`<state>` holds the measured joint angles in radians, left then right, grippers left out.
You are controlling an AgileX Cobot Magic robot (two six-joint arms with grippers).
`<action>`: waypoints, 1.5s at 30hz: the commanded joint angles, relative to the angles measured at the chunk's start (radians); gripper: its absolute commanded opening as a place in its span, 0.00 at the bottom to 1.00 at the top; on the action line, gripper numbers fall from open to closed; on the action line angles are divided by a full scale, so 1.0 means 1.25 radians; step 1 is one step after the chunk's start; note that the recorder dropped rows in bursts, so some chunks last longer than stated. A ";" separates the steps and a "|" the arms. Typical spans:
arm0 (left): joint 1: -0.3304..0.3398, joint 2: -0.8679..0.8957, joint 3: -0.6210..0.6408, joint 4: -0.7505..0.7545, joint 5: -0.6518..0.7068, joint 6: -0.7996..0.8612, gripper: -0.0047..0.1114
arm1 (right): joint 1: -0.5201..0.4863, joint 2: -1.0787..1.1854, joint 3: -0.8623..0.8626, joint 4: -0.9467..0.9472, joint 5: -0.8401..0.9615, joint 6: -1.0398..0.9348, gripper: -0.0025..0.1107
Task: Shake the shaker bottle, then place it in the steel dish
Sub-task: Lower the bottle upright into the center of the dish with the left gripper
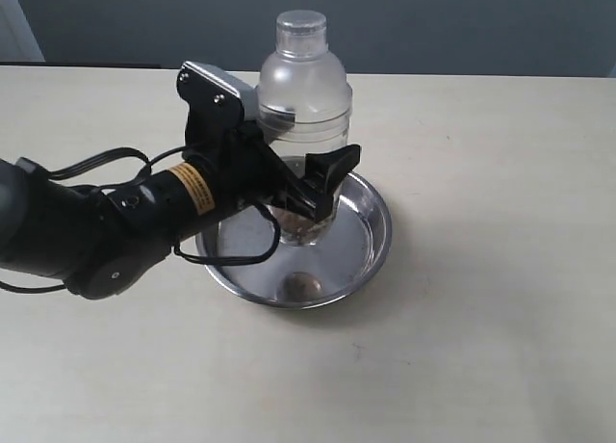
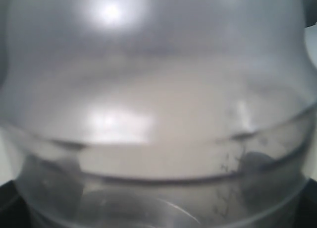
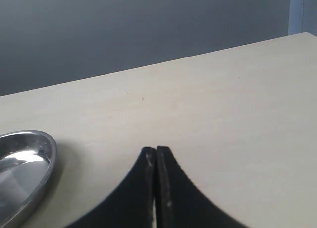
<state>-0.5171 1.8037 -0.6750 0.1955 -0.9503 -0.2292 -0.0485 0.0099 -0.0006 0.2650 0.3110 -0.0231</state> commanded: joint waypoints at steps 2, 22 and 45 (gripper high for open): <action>-0.001 0.052 -0.005 -0.037 -0.108 0.004 0.04 | 0.002 -0.004 0.001 -0.001 -0.005 -0.002 0.02; 0.001 0.153 -0.005 -0.134 -0.162 0.065 0.04 | 0.002 -0.004 0.001 -0.001 -0.005 -0.002 0.02; 0.001 0.158 -0.005 -0.072 -0.152 0.081 0.87 | 0.002 -0.004 0.001 -0.001 -0.005 -0.002 0.02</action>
<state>-0.5171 2.0076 -0.6772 0.0845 -1.1195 -0.1289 -0.0485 0.0099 -0.0006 0.2650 0.3110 -0.0231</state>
